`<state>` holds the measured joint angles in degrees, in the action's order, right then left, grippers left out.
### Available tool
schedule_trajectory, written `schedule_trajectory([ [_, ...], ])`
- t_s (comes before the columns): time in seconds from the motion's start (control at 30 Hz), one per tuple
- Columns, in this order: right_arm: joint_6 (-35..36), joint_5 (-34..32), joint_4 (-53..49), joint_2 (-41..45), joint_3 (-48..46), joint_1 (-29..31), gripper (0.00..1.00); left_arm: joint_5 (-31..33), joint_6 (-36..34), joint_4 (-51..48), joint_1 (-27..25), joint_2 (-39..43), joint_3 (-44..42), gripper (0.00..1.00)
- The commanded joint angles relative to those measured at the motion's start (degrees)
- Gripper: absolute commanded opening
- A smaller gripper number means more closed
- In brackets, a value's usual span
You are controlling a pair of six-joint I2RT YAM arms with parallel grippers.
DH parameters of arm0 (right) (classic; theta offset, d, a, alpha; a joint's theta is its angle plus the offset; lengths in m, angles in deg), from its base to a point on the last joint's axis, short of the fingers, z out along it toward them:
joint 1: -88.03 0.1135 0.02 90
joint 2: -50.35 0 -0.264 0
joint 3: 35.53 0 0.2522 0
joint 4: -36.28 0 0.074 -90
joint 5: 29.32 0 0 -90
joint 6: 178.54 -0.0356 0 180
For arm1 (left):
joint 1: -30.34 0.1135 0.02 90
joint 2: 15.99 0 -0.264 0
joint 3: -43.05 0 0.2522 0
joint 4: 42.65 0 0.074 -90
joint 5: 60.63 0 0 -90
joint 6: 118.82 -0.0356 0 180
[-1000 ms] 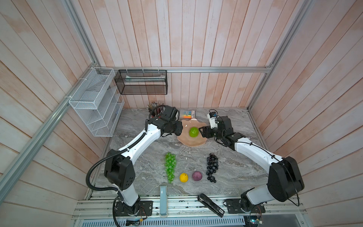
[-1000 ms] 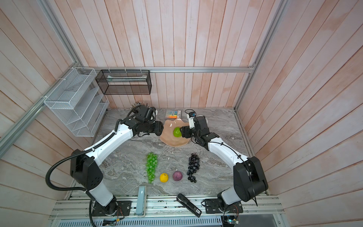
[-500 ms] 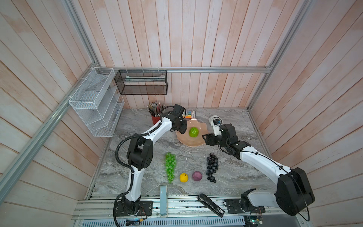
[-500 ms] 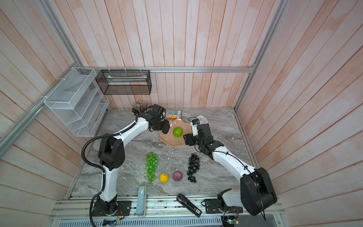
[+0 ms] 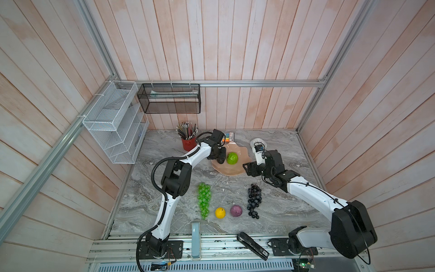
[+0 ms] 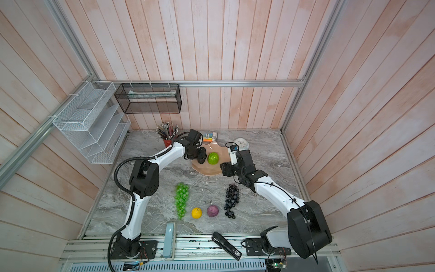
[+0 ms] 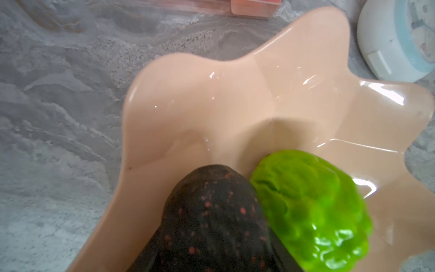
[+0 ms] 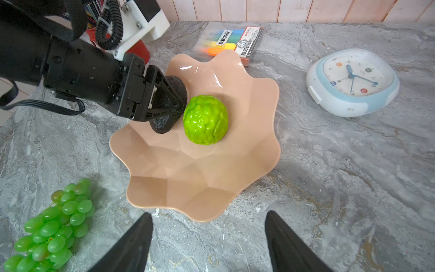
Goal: Place and organize the fake fruits in the fruit bowl
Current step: 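Lift the avocado with the left gripper and place it beside the green fruit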
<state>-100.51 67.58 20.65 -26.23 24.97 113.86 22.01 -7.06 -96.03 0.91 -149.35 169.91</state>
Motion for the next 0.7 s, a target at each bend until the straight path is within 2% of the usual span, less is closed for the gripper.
schedule_trajectory([
  [0.0, 0.8, -0.6, -1.0, 1.7, -0.7, -0.1, 0.76, -1.0, 1.1, 1.9, -0.5, -1.6, 1.6, 0.38],
  [0.37, 0.8, -0.7, -2.2, 3.5, -0.6, -0.1, 0.76, -0.6, 2.1, 3.3, -0.6, 0.6, -0.4, 0.65],
  [0.67, 0.8, 0.5, -4.0, 3.6, 2.7, 0.0, 0.76, 1.2, 2.4, 3.3, -0.5, 7.1, -2.3, 0.68],
])
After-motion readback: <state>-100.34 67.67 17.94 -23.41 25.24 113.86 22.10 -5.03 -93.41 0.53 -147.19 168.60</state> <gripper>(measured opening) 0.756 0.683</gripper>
